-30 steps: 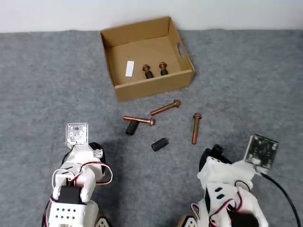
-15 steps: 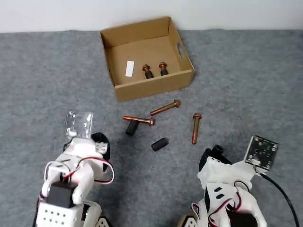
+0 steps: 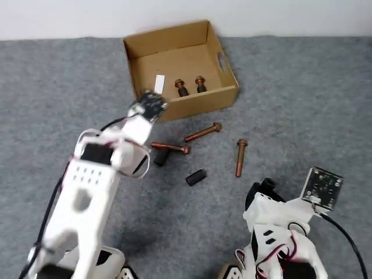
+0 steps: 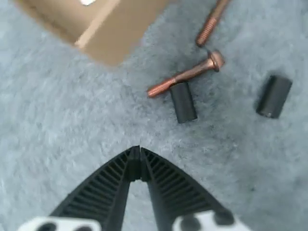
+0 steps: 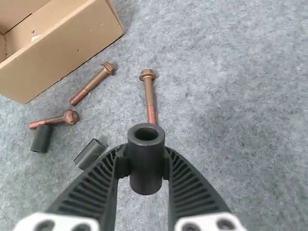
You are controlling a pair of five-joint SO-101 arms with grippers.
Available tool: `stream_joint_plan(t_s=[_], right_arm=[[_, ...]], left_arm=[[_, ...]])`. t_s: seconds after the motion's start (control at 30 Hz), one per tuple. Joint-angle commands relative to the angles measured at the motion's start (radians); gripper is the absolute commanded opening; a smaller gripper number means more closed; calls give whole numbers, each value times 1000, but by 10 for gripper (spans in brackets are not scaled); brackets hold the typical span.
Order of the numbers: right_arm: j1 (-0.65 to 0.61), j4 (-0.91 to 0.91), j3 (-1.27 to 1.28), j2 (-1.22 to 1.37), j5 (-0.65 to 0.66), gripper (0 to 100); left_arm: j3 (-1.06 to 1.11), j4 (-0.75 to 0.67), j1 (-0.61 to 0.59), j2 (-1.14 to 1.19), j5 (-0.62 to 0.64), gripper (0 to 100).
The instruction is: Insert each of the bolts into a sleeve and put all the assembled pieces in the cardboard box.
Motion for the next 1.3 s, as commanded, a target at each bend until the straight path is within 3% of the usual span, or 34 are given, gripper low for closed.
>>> stream_joint_plan(t_s=[0.0, 0.17, 0.43, 0.8, 1.27], right_arm=[[12, -25, 3, -5, -9, 8], [12, -27, 6, -5, -9, 8], [12, -27, 6, -5, -9, 8], [12, -27, 8, -5, -9, 8], [12, -27, 8, -4, -9, 8]], left_arm=[[-171, 43, 31, 147, -94, 92], [-354, 75, 75, 373, -147, 159], [-723, 183, 78, 733, -272, 161], [-1188, 368, 129, 1132, -276, 162], [-1529, 563, 158, 1435, -313, 159]])
